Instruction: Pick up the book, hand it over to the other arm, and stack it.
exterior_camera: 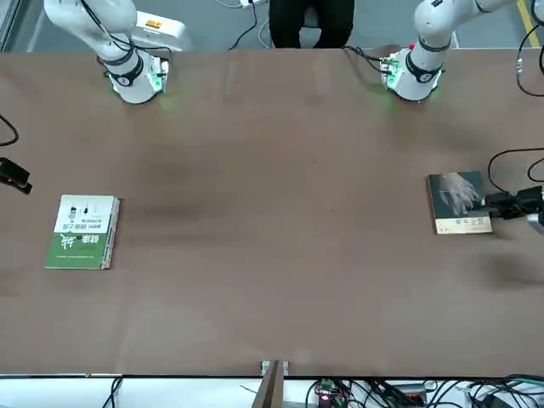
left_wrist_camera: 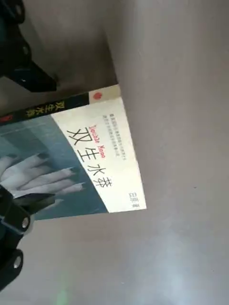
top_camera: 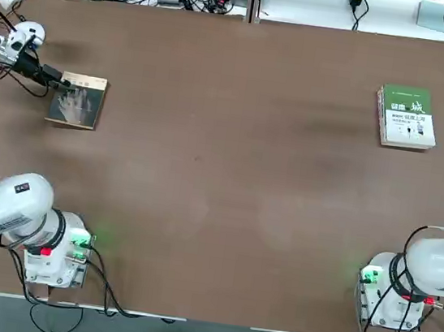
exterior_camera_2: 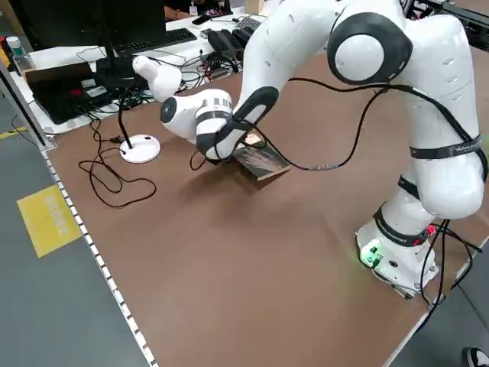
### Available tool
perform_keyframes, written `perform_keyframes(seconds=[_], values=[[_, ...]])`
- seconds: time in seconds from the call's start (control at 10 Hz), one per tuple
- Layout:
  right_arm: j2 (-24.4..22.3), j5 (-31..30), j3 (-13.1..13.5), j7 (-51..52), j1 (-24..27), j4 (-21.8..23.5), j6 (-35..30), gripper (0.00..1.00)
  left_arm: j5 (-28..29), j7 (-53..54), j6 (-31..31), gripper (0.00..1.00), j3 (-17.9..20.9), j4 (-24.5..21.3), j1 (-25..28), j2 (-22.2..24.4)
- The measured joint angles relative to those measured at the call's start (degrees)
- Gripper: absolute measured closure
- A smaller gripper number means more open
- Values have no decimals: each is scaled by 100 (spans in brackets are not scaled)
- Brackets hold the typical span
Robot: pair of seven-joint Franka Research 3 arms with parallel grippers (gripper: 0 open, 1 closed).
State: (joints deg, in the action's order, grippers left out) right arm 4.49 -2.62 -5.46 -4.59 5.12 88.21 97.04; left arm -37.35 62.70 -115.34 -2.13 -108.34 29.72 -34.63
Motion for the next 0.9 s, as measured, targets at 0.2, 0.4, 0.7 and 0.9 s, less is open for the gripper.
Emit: perform_keyframes(seconds=[0.2, 0.4, 0.7, 0.9], values=[[13, 1, -2, 0, -1, 0, 0, 0, -19, 0, 0, 7, -4, 20, 0, -35], [25, 3, -3, 0, -1, 1, 0, 0, -21, 0, 0, 7, -7, 25, 0, -38], [28, 4, -3, 0, -1, 0, 0, 0, -22, 0, 0, 8, -7, 33, 0, -38], [28, 4, -3, 0, -1, 0, 0, 0, -26, 0, 0, 10, -8, 34, 0, -38]])
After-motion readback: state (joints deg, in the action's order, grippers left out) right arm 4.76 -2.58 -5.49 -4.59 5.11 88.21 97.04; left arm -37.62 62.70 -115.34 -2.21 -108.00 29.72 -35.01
